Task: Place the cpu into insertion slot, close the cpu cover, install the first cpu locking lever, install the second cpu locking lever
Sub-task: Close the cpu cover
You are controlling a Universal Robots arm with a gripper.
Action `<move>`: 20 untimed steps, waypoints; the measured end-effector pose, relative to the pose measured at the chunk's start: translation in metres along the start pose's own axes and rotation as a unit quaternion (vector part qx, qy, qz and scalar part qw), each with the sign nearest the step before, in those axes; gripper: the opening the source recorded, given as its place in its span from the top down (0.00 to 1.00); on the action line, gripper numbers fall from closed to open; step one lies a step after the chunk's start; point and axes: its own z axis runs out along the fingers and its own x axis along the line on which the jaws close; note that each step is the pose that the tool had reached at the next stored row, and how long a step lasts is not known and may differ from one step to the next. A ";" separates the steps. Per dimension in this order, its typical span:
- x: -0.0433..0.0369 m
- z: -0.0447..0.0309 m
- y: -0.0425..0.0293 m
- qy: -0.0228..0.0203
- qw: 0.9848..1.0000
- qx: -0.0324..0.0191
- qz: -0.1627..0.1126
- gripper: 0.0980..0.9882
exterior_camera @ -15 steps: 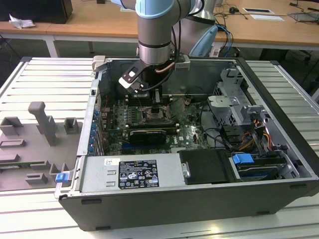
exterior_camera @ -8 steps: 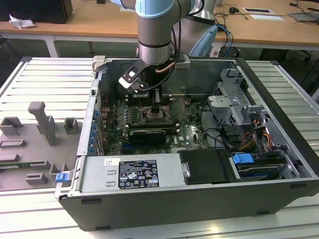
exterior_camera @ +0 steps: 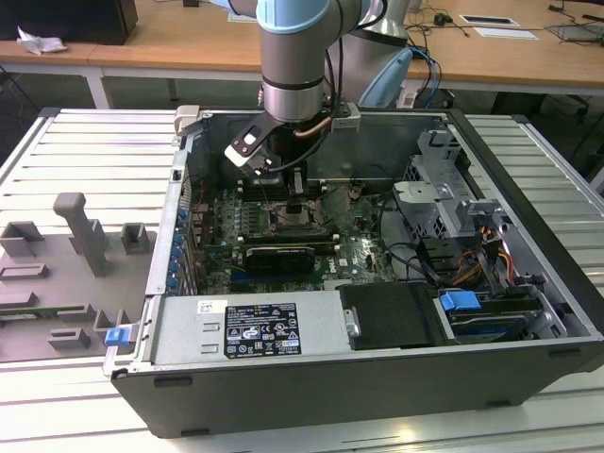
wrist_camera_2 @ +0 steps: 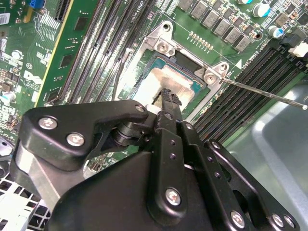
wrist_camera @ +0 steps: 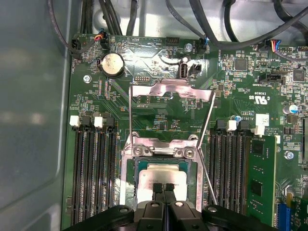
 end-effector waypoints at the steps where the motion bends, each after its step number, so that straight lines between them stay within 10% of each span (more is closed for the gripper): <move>1: 0.0000 -0.0001 0.0000 0.000 1.000 0.000 0.000 0.99; 20: -0.0003 -0.0121 0.0007 0.000 1.000 0.000 0.000 0.99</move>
